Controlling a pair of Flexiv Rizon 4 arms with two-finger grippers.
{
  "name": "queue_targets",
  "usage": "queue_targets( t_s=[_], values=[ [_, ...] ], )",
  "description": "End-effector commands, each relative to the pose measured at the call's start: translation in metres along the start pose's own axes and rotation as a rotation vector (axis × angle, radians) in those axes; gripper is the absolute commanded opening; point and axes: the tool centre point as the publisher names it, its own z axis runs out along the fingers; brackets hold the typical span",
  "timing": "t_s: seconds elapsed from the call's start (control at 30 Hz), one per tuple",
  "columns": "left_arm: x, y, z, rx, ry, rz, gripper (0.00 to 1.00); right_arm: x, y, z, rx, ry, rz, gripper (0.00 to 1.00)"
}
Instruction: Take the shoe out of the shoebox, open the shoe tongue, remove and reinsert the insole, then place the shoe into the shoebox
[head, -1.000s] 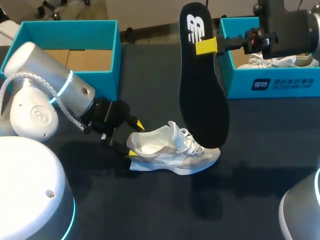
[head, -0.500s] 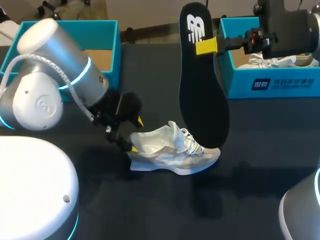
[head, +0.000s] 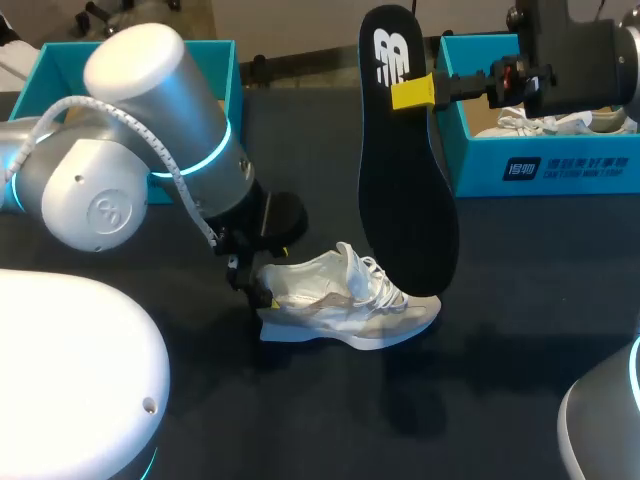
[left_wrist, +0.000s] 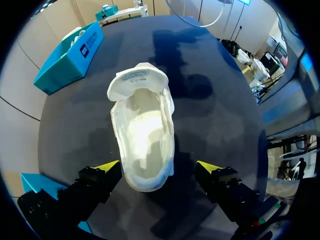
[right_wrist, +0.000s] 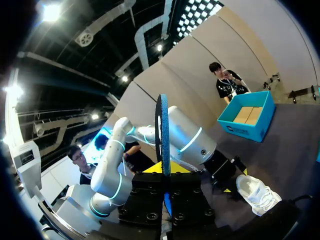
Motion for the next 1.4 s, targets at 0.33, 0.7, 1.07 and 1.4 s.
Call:
queue_targets(
  t_s=[0.33, 0.7, 1.07, 1.4],
  values=[
    [0.0, -0.002, 0.002, -0.053, -0.018, -0.039, 1.0, -0.001, 0.001, 0.003, 0.002, -0.001, 0.002, 0.0],
    [-0.018, -0.008, 0.006, -0.05, -0.02, -0.057, 1.0, -0.001, 0.001, 0.003, 0.002, -0.001, 0.002, 0.0],
    [-0.062, -0.033, 0.032, -0.07, -0.012, -0.016, 1.0, -0.001, 0.001, 0.003, 0.002, -0.001, 0.002, 0.0],
    [-0.078, -0.045, 0.075, -0.057, 0.051, -0.017, 1.0, -0.001, 0.001, 0.003, 0.002, -0.001, 0.002, 0.0]
  ],
)
